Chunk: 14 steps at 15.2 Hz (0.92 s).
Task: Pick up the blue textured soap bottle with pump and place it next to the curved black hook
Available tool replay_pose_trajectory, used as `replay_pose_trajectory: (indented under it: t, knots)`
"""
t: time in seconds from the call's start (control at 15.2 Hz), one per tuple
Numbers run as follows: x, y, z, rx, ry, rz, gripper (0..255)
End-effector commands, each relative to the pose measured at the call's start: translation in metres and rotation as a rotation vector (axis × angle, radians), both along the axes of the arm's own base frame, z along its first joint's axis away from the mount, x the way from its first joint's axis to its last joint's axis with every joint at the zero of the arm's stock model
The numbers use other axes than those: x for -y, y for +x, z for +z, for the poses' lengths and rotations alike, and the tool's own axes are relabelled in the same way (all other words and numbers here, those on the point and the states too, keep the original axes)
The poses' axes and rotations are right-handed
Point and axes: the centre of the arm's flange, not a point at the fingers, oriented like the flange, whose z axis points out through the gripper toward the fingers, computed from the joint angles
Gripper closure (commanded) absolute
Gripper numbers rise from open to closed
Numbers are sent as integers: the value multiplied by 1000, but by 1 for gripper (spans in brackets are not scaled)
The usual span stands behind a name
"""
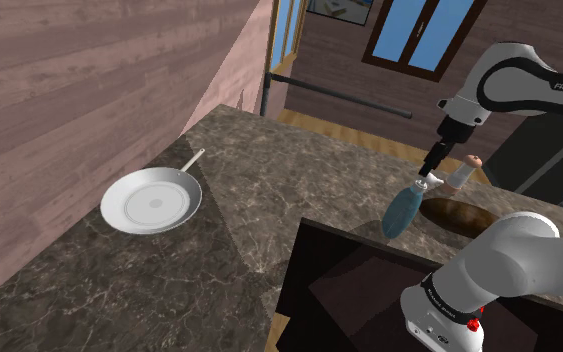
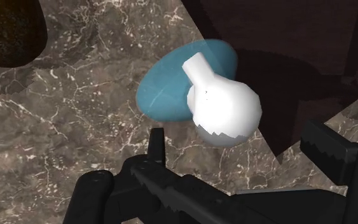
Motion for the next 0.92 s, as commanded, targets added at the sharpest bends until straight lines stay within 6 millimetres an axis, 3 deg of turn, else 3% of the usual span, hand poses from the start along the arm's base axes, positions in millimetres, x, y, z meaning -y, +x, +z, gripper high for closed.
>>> replay_pose_trajectory:
  t: [0.0,0.26,0.79,0.86]
  knots:
    - [-1,-1,-10,1,3,0,0]
    - [-4,-3,-34,1,3,0,0]
    - [-4,-3,-34,1,3,0,0]
    - [-4,-3,-34,1,3,0,255]
